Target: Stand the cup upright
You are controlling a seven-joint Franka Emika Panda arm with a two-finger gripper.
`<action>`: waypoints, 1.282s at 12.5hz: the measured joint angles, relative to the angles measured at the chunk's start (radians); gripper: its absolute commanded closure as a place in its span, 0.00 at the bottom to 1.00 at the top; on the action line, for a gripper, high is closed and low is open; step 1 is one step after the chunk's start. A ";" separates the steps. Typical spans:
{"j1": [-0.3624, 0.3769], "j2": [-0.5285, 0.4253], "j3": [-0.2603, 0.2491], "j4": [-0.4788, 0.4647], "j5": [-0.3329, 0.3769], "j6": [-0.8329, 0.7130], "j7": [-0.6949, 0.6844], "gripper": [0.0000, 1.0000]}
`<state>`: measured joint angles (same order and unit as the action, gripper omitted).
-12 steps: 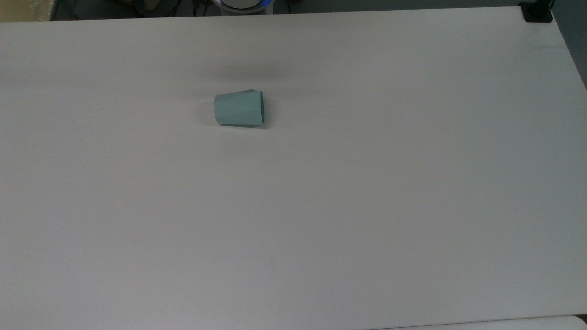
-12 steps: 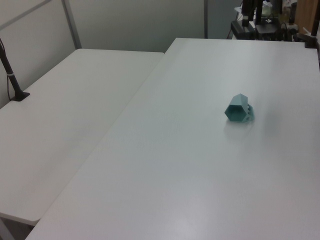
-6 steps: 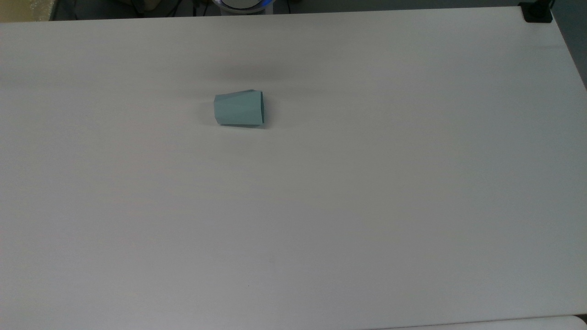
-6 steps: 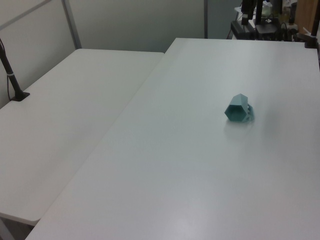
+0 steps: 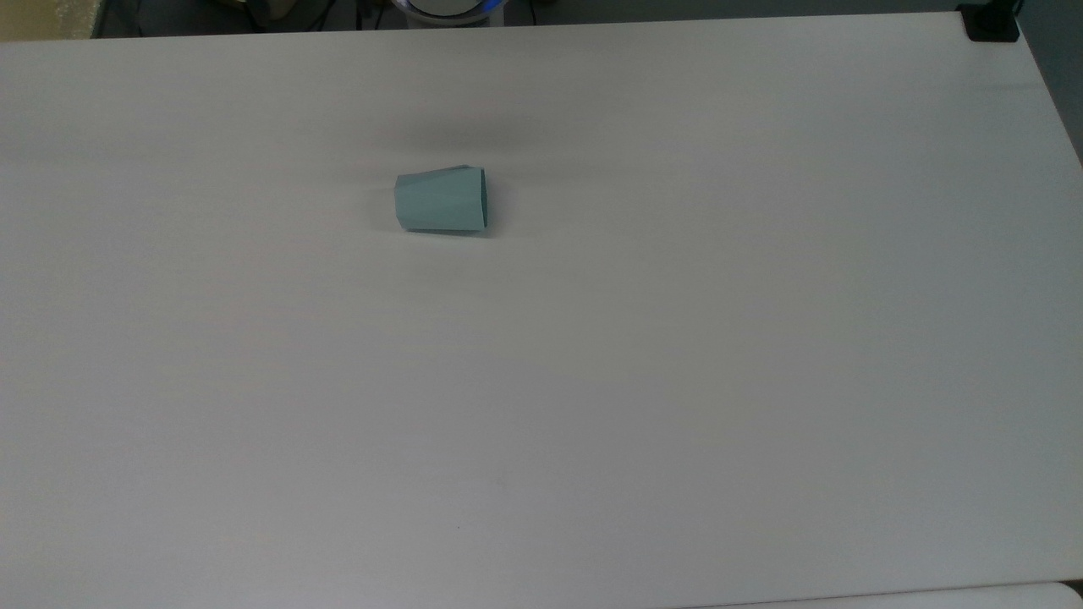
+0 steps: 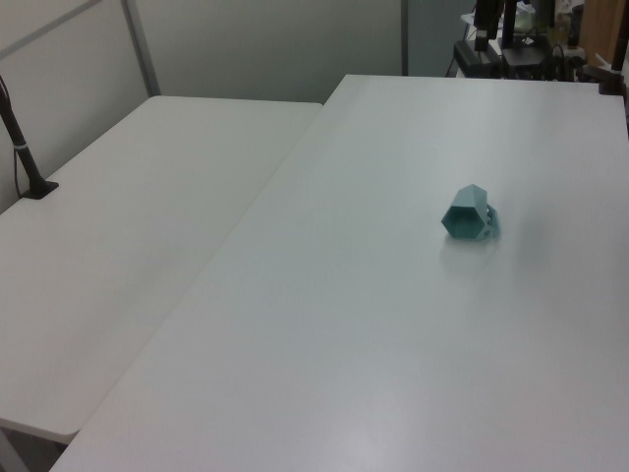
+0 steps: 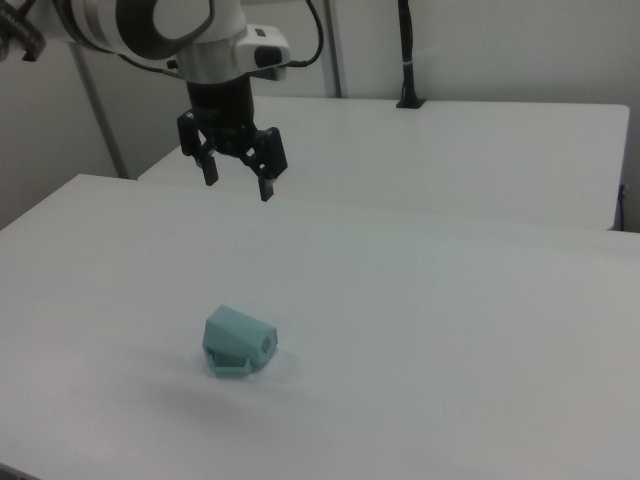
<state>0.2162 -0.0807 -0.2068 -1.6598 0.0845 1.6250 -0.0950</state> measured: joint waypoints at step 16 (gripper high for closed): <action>0.477 0.347 0.106 -0.027 -0.751 -0.048 0.573 0.00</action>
<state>0.6928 0.2662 -0.1008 -1.6870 -0.6664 1.5769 0.4778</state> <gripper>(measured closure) 0.000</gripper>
